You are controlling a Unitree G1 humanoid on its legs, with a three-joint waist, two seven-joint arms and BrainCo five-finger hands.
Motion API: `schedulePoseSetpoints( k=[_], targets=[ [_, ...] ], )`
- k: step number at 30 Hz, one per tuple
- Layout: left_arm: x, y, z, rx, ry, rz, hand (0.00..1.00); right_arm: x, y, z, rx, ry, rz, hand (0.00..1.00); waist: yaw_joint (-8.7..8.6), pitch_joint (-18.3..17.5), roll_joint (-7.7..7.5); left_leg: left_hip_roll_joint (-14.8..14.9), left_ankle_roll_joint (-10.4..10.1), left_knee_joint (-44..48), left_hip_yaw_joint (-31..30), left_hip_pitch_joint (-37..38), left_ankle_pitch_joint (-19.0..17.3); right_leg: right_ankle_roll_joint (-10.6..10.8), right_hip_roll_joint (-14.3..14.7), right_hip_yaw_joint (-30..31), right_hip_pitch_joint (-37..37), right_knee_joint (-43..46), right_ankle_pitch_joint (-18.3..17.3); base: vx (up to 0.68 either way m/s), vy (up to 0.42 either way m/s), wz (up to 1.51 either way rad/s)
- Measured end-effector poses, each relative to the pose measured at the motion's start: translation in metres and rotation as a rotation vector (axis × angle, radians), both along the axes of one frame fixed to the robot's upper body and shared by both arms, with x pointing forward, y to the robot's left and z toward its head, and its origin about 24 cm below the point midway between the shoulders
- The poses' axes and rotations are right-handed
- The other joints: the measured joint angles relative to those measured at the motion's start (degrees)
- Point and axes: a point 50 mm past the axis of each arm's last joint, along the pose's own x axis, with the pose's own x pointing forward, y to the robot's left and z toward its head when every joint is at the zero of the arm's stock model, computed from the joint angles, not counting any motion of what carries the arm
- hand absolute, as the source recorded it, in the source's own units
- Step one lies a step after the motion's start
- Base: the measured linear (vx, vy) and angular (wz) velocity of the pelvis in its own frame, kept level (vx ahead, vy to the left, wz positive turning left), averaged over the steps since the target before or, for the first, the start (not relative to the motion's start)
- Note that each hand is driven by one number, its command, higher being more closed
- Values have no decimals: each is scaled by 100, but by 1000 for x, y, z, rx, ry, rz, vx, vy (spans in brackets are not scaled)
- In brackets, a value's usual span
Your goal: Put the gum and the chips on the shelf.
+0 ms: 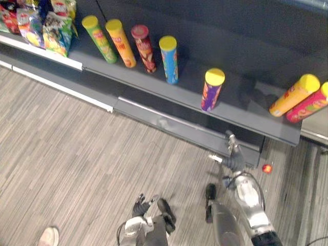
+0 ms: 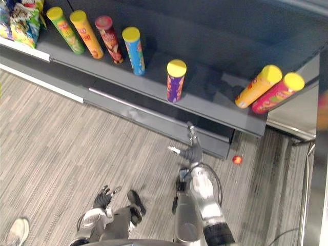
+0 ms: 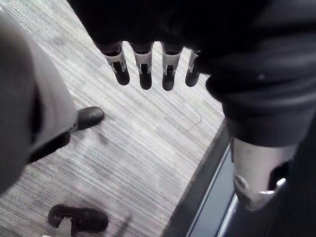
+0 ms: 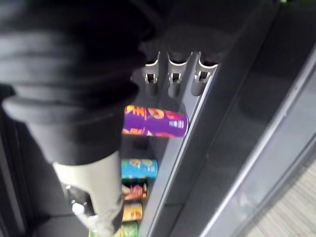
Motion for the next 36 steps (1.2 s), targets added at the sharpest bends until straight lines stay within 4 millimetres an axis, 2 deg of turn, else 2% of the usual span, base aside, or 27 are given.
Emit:
schedulePoseSetpoints(
  k=[3, 8, 13, 20, 23, 26, 31, 36],
  targets=[
    [-22, 6, -9, 25, 77, -6, 0, -11, 7, -14, -5, 69, 97, 0, 13, -324, 3, -175, 28, -374, -28, 381, 20, 88, -15, 160, 319, -403, 201, 122, 69, -26],
    [-34, 7, -14, 43, 123, -56, 0, -30, -1, -45, 39, 223, 120, 0, 13, -765, -11, -304, 69, -705, -139, 596, 71, 133, -11, 64, 593, -721, 251, 72, 36, 5],
    [-38, 5, -16, 42, 142, -95, 0, -47, -10, -79, 47, 389, 106, 0, 19, -830, -21, -378, 80, -1041, -237, 712, 220, 132, 4, -55, 741, -954, 318, 20, -12, 9],
    [-44, 5, -17, 38, 156, -98, 0, -68, -18, -111, -36, 562, 126, 0, 40, -947, -30, -404, 79, -1181, -380, 907, 236, 133, 26, -123, 965, -1066, 318, 4, -6, 2],
    [-43, 5, -17, 38, 154, -100, 0, -83, -19, -129, -78, 671, 147, 0, 35, -988, -43, -405, 79, -1186, -558, 916, 236, 132, 24, -227, 1064, -1119, 317, -5, -29, 18],
    [-45, 5, -18, 36, 165, -97, 0, -107, -26, -152, -116, 824, 146, 0, 73, -1021, -42, -403, 80, -1188, -642, 953, 242, 129, 20, -319, 1164, -1152, 313, -22, -33, 13],
    [-53, 8, -21, 34, 198, -49, 0, -121, -50, -165, -40, 921, -100, 0, 139, -1081, -59, -422, 75, -1299, -630, 1145, 282, 125, 25, -294, 1282, -1143, 307, -45, -28, -2],
    [-66, 17, -23, 24, 228, 40, 0, -146, -76, -175, 91, 1023, -360, 0, 149, -1137, -72, -447, 73, -1323, -651, 1330, 285, 115, -4, -320, 1460, -1124, 289, -45, -20, 2]
  ],
)
